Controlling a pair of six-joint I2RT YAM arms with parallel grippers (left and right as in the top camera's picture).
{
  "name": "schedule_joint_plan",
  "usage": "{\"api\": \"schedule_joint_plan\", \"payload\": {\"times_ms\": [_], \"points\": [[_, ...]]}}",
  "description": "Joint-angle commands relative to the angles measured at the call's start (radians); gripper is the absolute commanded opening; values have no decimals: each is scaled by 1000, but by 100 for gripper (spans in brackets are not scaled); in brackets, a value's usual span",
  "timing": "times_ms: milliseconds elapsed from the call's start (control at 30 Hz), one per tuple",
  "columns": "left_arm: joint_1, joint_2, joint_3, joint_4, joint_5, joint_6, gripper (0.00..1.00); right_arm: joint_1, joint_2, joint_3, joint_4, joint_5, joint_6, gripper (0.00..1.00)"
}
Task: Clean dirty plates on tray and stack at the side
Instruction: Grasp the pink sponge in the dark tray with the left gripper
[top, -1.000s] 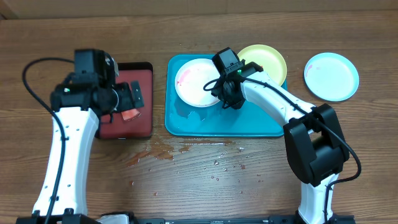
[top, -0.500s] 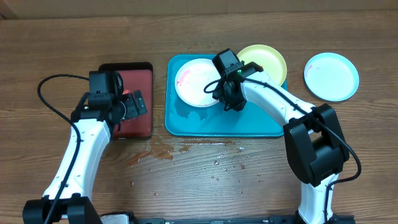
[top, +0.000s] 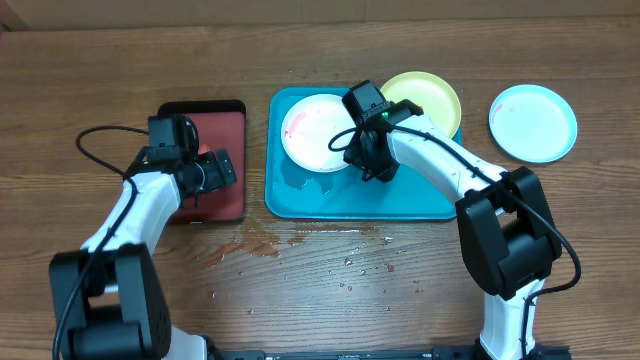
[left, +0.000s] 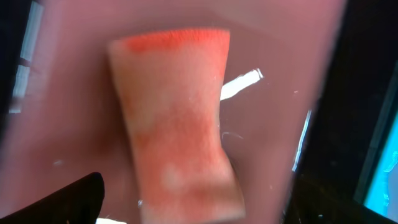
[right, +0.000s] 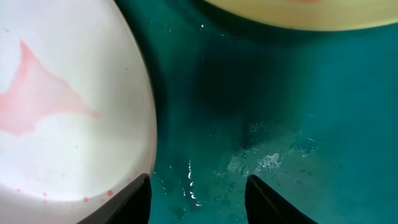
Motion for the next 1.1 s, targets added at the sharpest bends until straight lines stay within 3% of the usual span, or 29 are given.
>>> {"api": "schedule_joint_plan", "payload": {"times_ms": [0, 200, 367, 567, 733, 833, 1067], "points": [[2, 32, -7, 16, 41, 4, 95, -5, 8, 21, -1, -1, -8, 50], [4, 61, -7, 40, 33, 4, 88, -5, 8, 21, -2, -1, -8, 50], [5, 84, -7, 55, 34, 4, 73, -5, 8, 21, -12, -1, -8, 50], [5, 83, -7, 55, 34, 0, 39, -5, 8, 21, -16, -1, -7, 50], [5, 83, -7, 53, 34, -23, 27, -5, 8, 21, -20, -1, -8, 50], [5, 83, -1, 44, 34, -27, 4, -5, 8, 21, -24, -1, -8, 50], [5, 81, 74, -52, 32, -24, 4, -5, 8, 21, -31, 0, -30, 50]]}}
